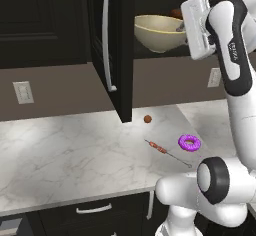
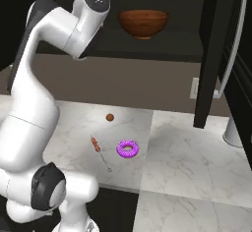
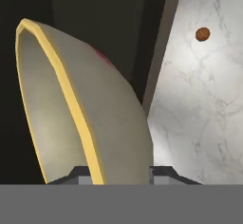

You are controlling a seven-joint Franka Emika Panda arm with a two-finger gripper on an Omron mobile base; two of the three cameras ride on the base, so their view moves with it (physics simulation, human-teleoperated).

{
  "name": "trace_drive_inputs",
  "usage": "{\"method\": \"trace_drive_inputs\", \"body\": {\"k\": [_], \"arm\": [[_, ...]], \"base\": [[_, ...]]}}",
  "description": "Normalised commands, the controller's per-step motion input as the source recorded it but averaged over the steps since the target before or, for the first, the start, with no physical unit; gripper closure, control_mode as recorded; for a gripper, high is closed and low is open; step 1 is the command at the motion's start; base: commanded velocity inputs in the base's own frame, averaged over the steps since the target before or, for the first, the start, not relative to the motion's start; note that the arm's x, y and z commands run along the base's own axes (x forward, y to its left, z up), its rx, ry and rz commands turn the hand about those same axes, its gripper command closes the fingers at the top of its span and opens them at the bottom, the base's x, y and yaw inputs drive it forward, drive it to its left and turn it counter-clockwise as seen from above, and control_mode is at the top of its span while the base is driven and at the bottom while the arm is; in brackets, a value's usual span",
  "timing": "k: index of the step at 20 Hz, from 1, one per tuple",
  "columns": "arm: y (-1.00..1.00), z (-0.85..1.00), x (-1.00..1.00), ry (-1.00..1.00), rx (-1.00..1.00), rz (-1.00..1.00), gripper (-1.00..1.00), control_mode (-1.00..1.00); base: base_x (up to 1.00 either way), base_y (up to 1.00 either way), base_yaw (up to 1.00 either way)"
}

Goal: Pick both bowls and place them on the counter. Then place the kebab skewer in one bowl and place the donut in the other bowl.

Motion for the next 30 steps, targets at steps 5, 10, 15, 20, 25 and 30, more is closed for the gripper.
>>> {"method": "trace_drive_inputs", "body": {"k": [5,10,15,20,25,30], "arm": [[-0.06,-0.01,-0.93,0.0,0.01,0.0,1.0,-1.0],[-0.03,-0.19,-0.78,0.05,0.0,0.06,1.0,-1.0],[-0.03,-0.36,-0.74,0.1,0.0,0.03,1.0,-1.0],[0.04,-0.46,-0.73,0.0,-0.01,0.12,1.0,-1.0],[0.24,-0.8,-0.27,0.0,-0.1,0.06,1.0,-1.0],[0.38,-0.85,0.09,0.01,-0.13,0.0,1.0,-1.0]], "base": [[0.0,0.0,0.0],[0.0,0.0,0.0],[0.0,0.0,0.0],[0.0,0.0,0.0],[0.0,0.0,0.0],[0.0,0.0,0.0]]}}
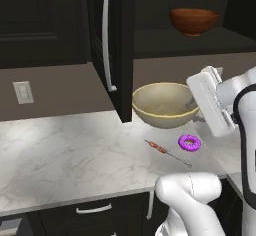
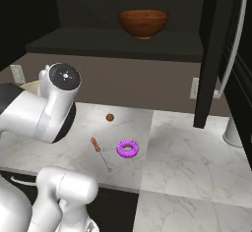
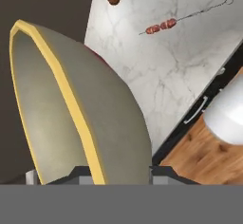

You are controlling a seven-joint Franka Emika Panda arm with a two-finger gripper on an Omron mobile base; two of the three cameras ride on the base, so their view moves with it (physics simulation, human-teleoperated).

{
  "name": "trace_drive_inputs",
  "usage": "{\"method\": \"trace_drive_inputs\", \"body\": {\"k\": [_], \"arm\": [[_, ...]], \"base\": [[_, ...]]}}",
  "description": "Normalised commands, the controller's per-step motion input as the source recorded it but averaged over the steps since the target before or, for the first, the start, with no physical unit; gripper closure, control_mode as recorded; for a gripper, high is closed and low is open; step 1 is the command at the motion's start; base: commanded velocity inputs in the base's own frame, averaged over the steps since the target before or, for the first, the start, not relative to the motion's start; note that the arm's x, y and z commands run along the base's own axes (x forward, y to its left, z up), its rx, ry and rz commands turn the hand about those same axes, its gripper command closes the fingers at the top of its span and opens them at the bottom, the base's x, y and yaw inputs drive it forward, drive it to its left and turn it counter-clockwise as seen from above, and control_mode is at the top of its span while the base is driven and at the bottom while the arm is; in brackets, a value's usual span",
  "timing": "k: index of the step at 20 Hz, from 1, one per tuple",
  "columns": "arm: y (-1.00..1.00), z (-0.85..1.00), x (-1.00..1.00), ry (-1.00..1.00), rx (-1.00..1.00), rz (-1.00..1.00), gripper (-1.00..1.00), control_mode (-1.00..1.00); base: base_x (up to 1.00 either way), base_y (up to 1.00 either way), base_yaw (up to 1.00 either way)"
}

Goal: Pick both bowls and place them on the counter. Then place the kebab skewer in one bowl and place the donut in the other bowl.

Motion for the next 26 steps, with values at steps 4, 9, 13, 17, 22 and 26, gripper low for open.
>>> {"method": "trace_drive_inputs", "body": {"k": [4,9,13,17,22,26], "arm": [[0.39,-0.8,0.39,-0.04,-0.05,0.0,1.0,-1.0],[0.35,-0.71,0.55,0.0,-0.01,0.0,1.0,-1.0],[0.07,-0.59,0.65,0.01,0.0,0.0,1.0,-1.0],[0.14,-0.49,0.68,0.04,0.0,0.0,1.0,-1.0],[0.32,-0.39,0.69,0.01,0.0,0.0,1.0,-1.0],[0.25,-0.41,0.62,0.05,0.04,-0.01,1.0,-1.0]], "base": [[0.0,0.0,0.0],[0.0,0.0,0.0],[0.0,0.0,0.0],[0.0,0.0,0.0],[0.0,0.0,0.0],[0.0,0.0,0.0]]}}
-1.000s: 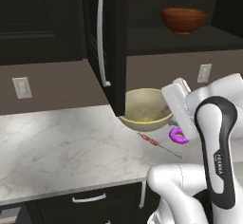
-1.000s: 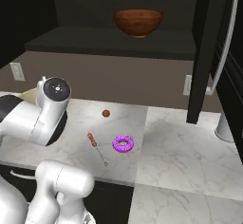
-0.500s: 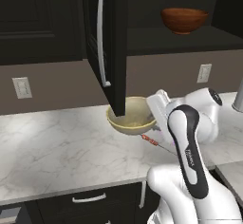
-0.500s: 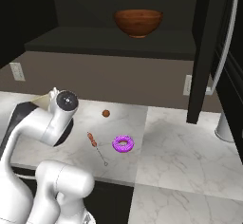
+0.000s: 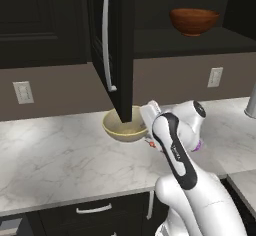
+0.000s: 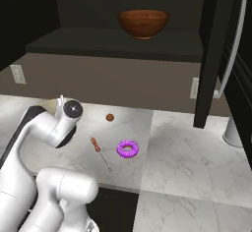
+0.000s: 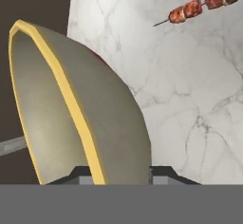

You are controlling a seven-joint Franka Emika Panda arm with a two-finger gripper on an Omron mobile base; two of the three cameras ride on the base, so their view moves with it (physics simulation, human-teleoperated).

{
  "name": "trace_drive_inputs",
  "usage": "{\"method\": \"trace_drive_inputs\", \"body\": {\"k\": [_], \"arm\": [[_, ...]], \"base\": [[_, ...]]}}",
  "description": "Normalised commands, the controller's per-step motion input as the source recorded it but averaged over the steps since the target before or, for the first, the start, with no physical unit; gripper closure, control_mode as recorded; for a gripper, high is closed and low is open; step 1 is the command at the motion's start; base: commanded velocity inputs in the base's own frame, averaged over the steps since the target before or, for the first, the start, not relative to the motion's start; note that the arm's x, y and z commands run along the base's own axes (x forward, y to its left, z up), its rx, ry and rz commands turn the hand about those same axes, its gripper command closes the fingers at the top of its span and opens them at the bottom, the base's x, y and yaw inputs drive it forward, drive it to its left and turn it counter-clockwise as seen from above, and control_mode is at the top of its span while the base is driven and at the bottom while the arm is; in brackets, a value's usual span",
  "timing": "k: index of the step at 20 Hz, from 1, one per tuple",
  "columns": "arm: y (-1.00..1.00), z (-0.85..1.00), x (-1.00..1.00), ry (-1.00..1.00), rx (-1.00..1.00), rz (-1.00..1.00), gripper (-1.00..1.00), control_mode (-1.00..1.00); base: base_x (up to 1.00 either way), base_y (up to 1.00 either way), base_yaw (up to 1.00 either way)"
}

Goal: Pick both bowls and place them on the counter. Then place the kebab skewer in one bowl and place the donut in the other bowl.

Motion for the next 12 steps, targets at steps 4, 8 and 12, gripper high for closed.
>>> {"method": "trace_drive_inputs", "body": {"k": [4,8,12], "arm": [[0.18,-0.37,0.51,0.16,0.0,-0.02,1.0,-1.0],[0.09,-0.35,0.42,0.19,0.0,0.0,1.0,-1.0],[0.12,-0.27,0.44,0.07,0.03,0.0,1.0,-1.0]], "base": [[0.0,0.0,0.0],[0.0,0.0,0.0],[0.0,0.0,0.0]]}}
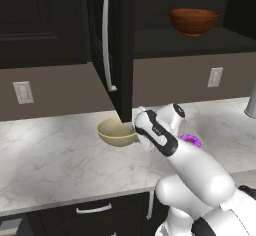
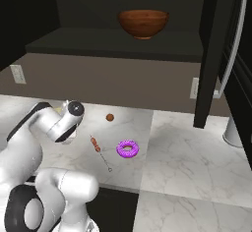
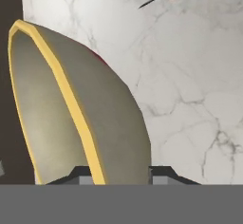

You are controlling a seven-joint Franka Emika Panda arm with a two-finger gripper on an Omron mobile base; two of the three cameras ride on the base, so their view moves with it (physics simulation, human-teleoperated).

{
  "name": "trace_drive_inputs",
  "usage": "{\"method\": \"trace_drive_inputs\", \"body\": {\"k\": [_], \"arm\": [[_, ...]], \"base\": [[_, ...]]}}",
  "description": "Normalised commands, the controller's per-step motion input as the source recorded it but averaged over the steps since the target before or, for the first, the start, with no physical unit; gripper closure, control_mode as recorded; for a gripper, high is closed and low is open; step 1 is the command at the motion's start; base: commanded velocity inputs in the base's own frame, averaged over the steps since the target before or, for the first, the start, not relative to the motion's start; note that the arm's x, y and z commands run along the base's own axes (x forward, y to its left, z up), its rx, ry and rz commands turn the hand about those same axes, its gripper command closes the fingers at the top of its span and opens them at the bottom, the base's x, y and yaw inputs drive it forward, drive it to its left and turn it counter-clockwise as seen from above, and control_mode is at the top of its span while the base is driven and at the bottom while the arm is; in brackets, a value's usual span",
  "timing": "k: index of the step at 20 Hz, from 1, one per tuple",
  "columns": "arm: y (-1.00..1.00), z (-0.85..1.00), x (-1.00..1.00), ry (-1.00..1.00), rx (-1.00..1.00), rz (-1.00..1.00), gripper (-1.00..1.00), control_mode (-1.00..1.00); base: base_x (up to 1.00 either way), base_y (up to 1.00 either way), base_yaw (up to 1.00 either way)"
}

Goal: Pick both bowls and place them on the counter. Then place the kebab skewer in one bowl and place the donut in the other bowl.

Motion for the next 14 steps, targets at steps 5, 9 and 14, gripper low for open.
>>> {"method": "trace_drive_inputs", "body": {"k": [5,9,14], "arm": [[0.04,-0.24,0.41,0.02,0.08,0.0,1.0,-1.0],[0.0,-0.25,0.33,0.0,0.07,0.0,1.0,-1.0],[0.08,-0.3,0.32,0.0,0.0,0.0,1.0,-1.0]], "base": [[0.0,0.0,0.0],[0.0,0.0,0.0],[0.0,0.0,0.0]]}}
